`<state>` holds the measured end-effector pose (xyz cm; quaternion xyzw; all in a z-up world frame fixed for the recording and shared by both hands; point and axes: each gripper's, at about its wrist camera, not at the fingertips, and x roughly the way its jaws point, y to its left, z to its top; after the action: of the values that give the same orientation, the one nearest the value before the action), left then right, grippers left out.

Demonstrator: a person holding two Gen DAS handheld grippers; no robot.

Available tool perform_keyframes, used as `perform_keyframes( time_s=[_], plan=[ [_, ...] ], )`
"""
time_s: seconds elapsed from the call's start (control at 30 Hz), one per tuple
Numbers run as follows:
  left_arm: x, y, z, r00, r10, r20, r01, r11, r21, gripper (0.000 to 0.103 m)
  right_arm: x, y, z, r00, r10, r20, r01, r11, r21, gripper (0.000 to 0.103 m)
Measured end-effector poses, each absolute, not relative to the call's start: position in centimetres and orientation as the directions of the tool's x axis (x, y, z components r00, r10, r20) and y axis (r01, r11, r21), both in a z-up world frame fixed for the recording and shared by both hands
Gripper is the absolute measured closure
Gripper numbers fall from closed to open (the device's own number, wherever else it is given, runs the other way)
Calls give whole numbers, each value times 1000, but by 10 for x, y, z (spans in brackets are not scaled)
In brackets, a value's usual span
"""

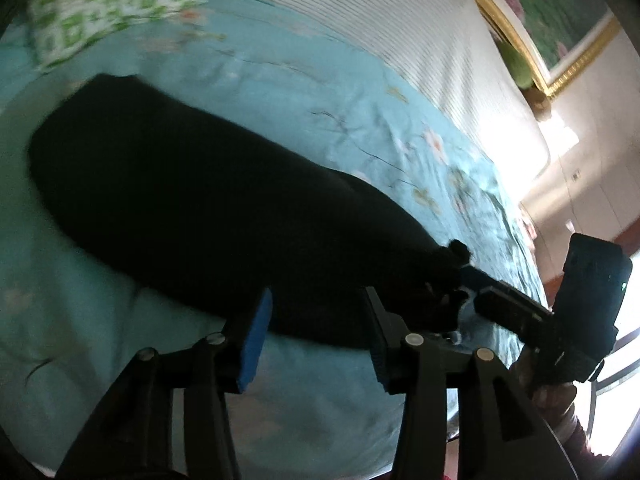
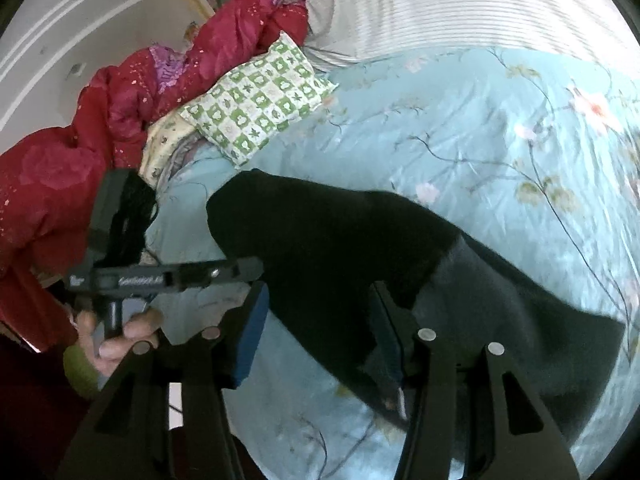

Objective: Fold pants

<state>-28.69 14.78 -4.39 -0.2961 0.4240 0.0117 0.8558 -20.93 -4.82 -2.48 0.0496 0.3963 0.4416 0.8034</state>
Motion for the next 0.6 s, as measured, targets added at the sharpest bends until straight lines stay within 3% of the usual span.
perform_keyframes(
  time_s=[0.6],
  plan=[
    [-332,239,-47,627,-64,-777,-509,721,-470,48,-159,51,-18,149,767,-625,-740,505,444,49]
  ],
)
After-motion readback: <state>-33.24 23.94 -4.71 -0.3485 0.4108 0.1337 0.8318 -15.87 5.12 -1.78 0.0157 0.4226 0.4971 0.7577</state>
